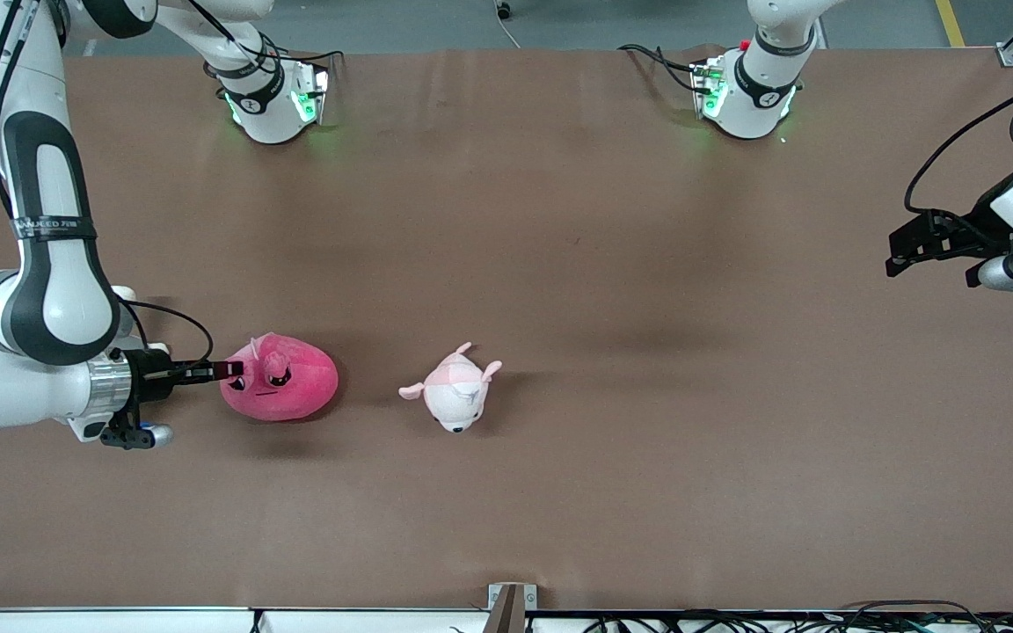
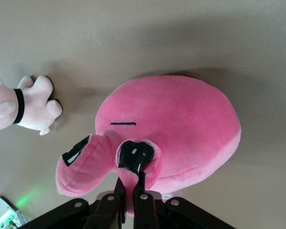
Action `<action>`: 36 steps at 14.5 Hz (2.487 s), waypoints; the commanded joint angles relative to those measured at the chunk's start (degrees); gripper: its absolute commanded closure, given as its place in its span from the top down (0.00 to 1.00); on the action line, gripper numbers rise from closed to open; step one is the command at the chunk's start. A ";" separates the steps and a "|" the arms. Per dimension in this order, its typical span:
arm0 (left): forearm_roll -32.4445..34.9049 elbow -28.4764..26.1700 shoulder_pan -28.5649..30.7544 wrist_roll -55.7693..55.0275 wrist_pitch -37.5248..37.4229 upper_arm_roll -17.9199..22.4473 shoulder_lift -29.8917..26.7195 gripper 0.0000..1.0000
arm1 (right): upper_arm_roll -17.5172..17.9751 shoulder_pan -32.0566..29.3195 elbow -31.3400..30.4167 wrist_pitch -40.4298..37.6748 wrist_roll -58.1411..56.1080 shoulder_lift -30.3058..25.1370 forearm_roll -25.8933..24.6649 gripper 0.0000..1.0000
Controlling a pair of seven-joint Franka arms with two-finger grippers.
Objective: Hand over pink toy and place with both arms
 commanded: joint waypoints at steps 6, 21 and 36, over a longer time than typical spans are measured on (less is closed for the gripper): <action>0.49 -2.50 2.15 0.67 3.55 0.42 -1.79 1.00 | 0.34 -0.32 2.28 3.43 0.25 0.87 -5.65 1.00; -0.39 -1.01 2.77 0.67 2.16 0.42 -1.79 1.00 | -0.19 -3.75 8.79 -11.86 10.27 -20.05 -20.33 1.00; -0.30 -0.22 4.09 1.29 -0.57 0.42 -3.37 1.00 | -0.19 -0.32 2.99 -4.39 7.81 -26.73 -26.74 1.00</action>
